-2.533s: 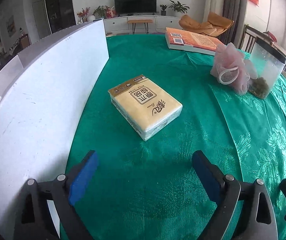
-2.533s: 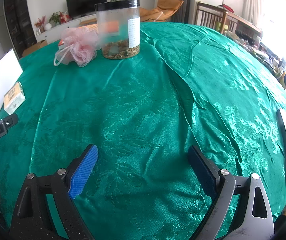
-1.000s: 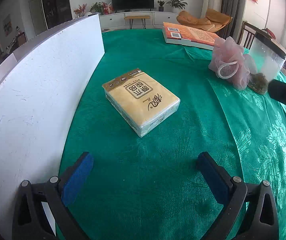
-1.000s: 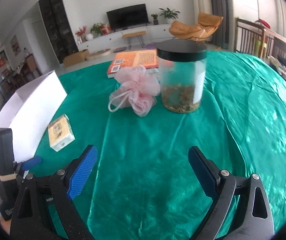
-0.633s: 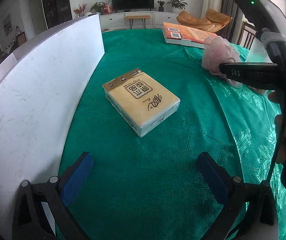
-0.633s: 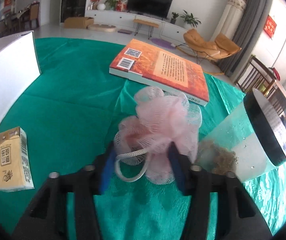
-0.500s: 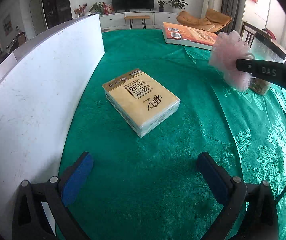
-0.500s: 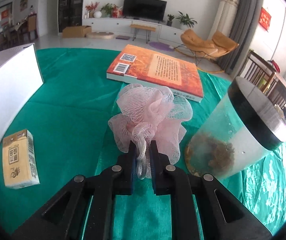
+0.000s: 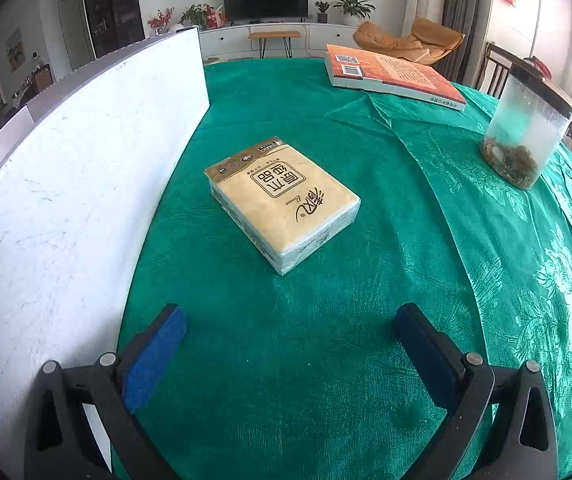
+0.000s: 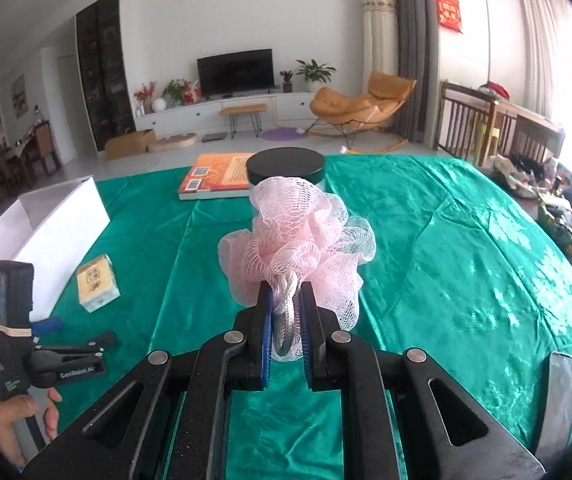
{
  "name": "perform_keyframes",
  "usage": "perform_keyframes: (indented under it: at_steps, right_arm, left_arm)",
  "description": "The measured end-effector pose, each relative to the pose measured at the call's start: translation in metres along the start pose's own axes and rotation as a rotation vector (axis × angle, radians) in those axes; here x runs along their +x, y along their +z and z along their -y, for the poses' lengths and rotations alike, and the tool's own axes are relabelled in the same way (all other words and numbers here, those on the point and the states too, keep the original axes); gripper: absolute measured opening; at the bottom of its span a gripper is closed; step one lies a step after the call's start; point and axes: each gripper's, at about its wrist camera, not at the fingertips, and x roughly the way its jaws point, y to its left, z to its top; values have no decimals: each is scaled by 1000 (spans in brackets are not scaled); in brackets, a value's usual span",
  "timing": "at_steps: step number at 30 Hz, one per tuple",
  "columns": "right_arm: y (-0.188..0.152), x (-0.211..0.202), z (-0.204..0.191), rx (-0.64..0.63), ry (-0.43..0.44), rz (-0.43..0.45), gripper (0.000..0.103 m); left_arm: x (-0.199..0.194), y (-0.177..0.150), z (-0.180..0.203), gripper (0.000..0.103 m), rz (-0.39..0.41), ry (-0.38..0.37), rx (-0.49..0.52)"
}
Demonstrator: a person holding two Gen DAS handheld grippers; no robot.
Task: Organize soft objects
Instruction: 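Grasp the pink bath puff with the right tool while the left tool grasps the yellow tissue pack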
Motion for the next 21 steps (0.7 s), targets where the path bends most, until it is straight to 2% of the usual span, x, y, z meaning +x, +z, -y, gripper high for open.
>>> perform_keyframes:
  at_steps: [2, 3, 5, 6, 7, 11, 14, 17, 21]
  right_arm:
    - [0, 10, 21, 26, -47, -5, 15]
    - [-1, 18, 31, 42, -57, -15, 21]
    - [-7, 35, 48, 97, -33, -83, 42]
    - [-13, 41, 58, 150, 13, -111, 68]
    - [-19, 43, 68, 210, 54, -129, 78]
    - [-32, 41, 101, 377, 126, -148, 78]
    - [-34, 31, 113, 421, 110, -112, 78]
    - [-35, 26, 118, 424, 102, -100, 78]
    - [-37, 23, 126, 459, 142, -82, 78]
  left_arm:
    - [0, 0, 0, 103, 0, 0, 0]
    - [0, 0, 0, 103, 0, 0, 0]
    - [0, 0, 0, 103, 0, 0, 0]
    - [0, 0, 0, 103, 0, 0, 0]
    - [0, 0, 0, 103, 0, 0, 0]
    - [0, 0, -1, 103, 0, -5, -3]
    - [-2, 2, -2, 103, -9, -55, 5]
    - [0, 13, -8, 103, -13, -113, -73]
    - [19, 40, -9, 103, -44, -52, -168]
